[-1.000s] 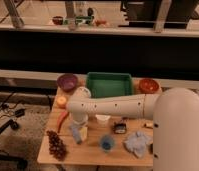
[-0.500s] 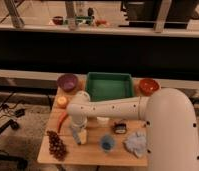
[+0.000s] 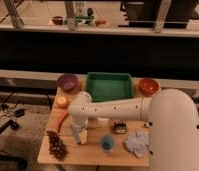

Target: Place sponge in plastic cup

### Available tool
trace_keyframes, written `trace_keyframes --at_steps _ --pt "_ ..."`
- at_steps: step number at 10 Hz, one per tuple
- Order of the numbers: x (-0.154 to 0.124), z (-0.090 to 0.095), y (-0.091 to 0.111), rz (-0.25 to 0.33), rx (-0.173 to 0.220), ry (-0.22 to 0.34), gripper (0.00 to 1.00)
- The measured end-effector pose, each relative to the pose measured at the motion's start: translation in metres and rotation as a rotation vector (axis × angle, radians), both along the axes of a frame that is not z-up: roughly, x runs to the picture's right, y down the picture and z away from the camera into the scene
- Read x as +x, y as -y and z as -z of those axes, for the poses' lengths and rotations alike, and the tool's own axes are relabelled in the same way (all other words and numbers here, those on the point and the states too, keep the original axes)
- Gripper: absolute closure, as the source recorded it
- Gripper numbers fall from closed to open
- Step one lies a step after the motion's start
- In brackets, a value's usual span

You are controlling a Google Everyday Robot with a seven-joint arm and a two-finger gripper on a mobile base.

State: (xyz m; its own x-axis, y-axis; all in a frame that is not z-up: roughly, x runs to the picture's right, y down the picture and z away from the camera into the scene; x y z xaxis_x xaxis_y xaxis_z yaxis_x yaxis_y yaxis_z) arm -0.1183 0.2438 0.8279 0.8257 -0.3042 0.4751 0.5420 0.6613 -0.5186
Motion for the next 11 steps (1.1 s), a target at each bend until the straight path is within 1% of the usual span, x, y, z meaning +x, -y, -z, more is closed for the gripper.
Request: trace_keyframes --at_steps 1,2,3,5,6,7,8,9,11 --pt "0.0 0.001 0.001 0.001 0.0 0.0 0.85" --pt "0.001 0.001 0.001 0.003 0.001 0.0 0.96" --pt "0.001 0.001 0.001 0.003 0.002 0.0 0.99" --pt "0.002 0.004 0.001 0.008 0.006 0.0 1.0" --pt "0.002 0.015 0.006 0.007 0.04 0.002 1.0" --pt "0.001 0.026 0.011 0.003 0.063 0.006 1.0" --pt "0.002 0.042 0.02 0.002 0.09 0.011 1.0" --pt "0.002 0.068 0.035 -0.002 0.121 0.019 1.0" --pt "0.004 0.109 0.055 0.003 0.164 0.021 1.0"
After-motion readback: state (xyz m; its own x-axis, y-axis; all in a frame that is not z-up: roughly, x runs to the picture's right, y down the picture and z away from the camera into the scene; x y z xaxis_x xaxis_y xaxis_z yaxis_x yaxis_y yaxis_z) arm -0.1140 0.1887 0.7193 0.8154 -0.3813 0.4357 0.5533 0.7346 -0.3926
